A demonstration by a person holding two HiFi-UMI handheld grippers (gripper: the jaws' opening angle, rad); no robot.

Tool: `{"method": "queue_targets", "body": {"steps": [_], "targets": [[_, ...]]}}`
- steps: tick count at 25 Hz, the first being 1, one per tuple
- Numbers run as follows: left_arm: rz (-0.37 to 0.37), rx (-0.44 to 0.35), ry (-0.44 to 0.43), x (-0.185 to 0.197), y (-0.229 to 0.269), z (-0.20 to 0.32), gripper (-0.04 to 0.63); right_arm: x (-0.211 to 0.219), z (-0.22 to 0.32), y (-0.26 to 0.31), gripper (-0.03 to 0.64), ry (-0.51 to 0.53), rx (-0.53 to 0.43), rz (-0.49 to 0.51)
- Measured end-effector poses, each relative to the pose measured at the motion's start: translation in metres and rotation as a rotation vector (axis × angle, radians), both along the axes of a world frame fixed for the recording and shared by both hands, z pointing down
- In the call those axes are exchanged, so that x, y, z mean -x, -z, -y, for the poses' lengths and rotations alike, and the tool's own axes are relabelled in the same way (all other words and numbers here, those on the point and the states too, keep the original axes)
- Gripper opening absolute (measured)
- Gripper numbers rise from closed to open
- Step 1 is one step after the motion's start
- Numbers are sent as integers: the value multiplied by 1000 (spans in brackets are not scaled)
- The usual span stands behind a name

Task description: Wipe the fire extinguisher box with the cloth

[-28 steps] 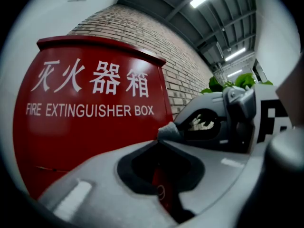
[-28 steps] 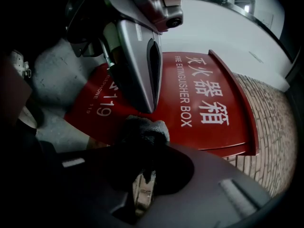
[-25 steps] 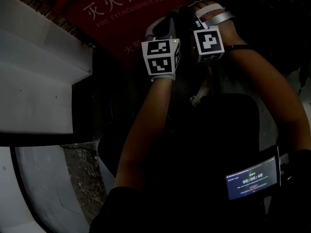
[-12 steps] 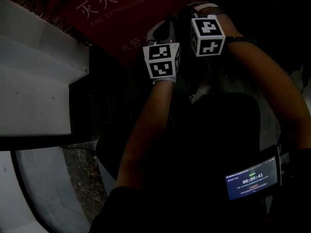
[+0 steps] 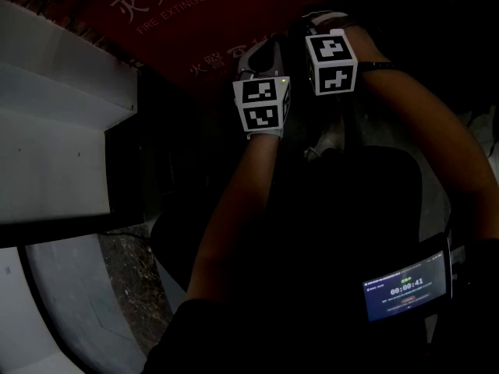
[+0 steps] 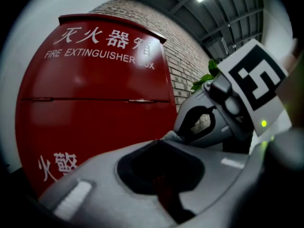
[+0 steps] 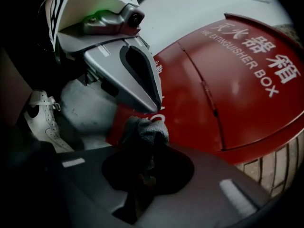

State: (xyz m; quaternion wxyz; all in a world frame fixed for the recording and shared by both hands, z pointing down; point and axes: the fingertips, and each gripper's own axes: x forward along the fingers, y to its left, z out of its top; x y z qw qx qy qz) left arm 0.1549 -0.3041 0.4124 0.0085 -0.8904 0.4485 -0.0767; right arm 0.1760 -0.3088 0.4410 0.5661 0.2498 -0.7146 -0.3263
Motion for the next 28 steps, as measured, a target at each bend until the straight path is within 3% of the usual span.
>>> {"method": "queue_targets", "body": {"steps": [12, 16, 28], "targets": [[44, 54, -7, 11, -62, 0, 3, 3, -8, -93, 32, 13, 132, -82], [77, 51, -7, 17, -83, 2, 3, 2, -8, -117, 32, -1, 135, -102], [54, 112, -1, 19, -115, 3, 3, 5, -8, -158, 32, -69, 147, -91]]}}
